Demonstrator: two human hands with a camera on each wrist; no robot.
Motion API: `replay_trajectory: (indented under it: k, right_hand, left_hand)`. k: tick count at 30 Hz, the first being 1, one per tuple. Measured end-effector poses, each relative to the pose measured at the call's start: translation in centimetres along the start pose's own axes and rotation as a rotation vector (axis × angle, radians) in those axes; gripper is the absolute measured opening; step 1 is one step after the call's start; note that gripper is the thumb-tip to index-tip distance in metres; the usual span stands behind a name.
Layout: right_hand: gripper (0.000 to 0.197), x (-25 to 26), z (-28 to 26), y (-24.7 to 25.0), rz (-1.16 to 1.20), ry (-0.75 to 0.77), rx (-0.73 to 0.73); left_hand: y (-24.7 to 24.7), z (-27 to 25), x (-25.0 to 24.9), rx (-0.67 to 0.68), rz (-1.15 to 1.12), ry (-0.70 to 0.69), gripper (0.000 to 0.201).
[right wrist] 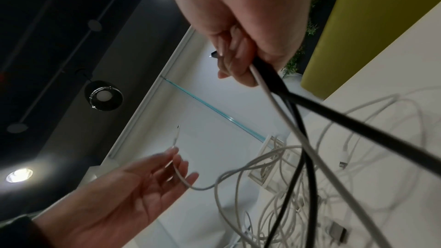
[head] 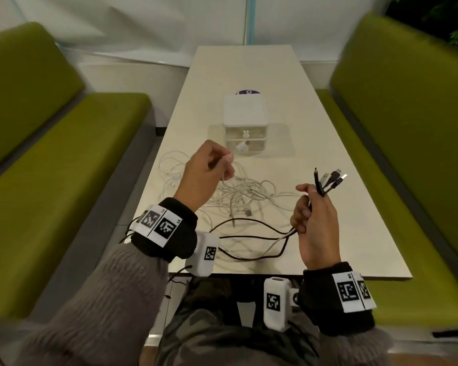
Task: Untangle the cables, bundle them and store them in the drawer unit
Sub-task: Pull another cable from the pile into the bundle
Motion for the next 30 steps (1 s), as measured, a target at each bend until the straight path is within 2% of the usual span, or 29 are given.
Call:
replay_trajectory:
  k: [2,6,9,11,13,17,19,21,24,28,30]
  right_hand:
    - [0.02,0.0,-0.2,-0.7,-0.019,0.043,0.042]
    - [0.02,-0.7,-0.4,-2.2,-0.122,0.092,0.098]
    - [0.013,-0.6,-0.2,-1.7,-0.101,0.093,0.049]
    - [0.014,-0.1,0.1,-0.7,-0.023,0.094,-0.007]
    - [0.016,0.2,0.5,0.1,0.066,0.089,-0.035]
    - [0.02,0.2,0.4,0.6,0.178,0.115,-0.072]
    - [0.02,1.0,0.2,0.9,0.222,0.156,-0.09]
    - [0.02,2.3,0.0,1.4,0.255,0.206,-0.105]
    - [0.023,3.3,-0.4,2.4,0.271,0.252,-0.136]
    - [0.027,4.0,-1.1,3.1,0.291,0.327,-0.218]
    - [0.027,4.5,-1.4,3.7,0.305,0.378,-0.285]
  left_hand:
    - [-1.9,-0.6,-0.8,0.103,-0.067,0.004,0.006]
    - [-5.7,-2.2,-1.9,0.262,-0.017,-0.029,0.011]
    - [-6.7,-2.8,-1.4,0.317,-0.028,-0.016,0.01]
    - [-7.0,-3.3,-0.5,0.401,0.011,0.007,0.006]
    - [-6.7,-3.8,0.7,0.481,0.128,-0.009,0.002]
    - [-6.3,-3.0,2.5,0.673,0.469,-0.101,0.01]
    - [-6.1,-2.4,3.7,0.768,0.644,-0.106,0.014]
    - [-5.9,-2.0,4.8,0.833,0.694,-0.067,0.016]
    - [-5.8,-0.3,5.1,0.793,0.66,-0.066,0.016]
    - [-5.7,3.3,4.5,0.719,0.752,-0.053,0.018]
    - [-5.6,5.5,3.1,0.617,0.791,-0.13,0.02]
Point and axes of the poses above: each hand's wrist, its own z-axis towards the middle knuckle, its own y-axis out of the back of the hand, x = y × z, the point moved 6 cm from there along z, towards the middle knuckle, and after that the axes turned 15 degrees about -y, right-handed, at the moved point
